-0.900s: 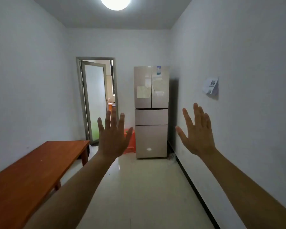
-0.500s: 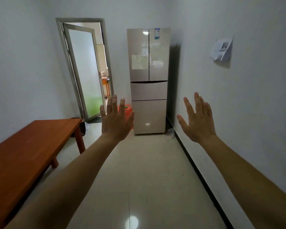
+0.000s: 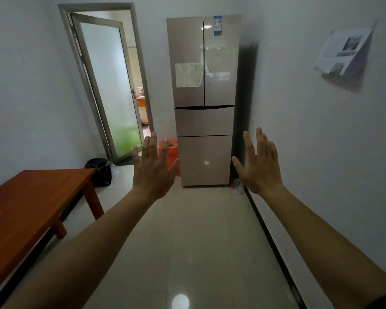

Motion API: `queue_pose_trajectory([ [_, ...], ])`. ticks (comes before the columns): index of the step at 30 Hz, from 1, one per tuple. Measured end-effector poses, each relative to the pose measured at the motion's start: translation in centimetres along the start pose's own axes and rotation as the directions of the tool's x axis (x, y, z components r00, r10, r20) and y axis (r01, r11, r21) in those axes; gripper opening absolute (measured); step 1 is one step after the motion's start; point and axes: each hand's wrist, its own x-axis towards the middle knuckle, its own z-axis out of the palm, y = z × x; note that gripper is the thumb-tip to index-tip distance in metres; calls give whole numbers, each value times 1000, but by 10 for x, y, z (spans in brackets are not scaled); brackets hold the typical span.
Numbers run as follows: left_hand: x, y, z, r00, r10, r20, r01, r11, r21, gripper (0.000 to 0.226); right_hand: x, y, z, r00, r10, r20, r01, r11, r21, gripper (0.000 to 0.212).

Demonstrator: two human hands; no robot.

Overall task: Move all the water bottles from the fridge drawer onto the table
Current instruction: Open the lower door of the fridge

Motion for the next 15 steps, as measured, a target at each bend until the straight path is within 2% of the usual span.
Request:
queue_pose_trajectory([
  [5,54,-49,93,1000,-3,-5,3,1000,9,78,80,-10,107,996,-76,46,75,997,24,80],
  [9,120,-94,167,999,-29,17,29,999,-14,80,149,-15,187,989,-95,114,100,994,-39,81],
  [15,251,-144,257,985,-58,161,45,996,81,81,264,3,265,985,-56,162,75,990,-116,78],
])
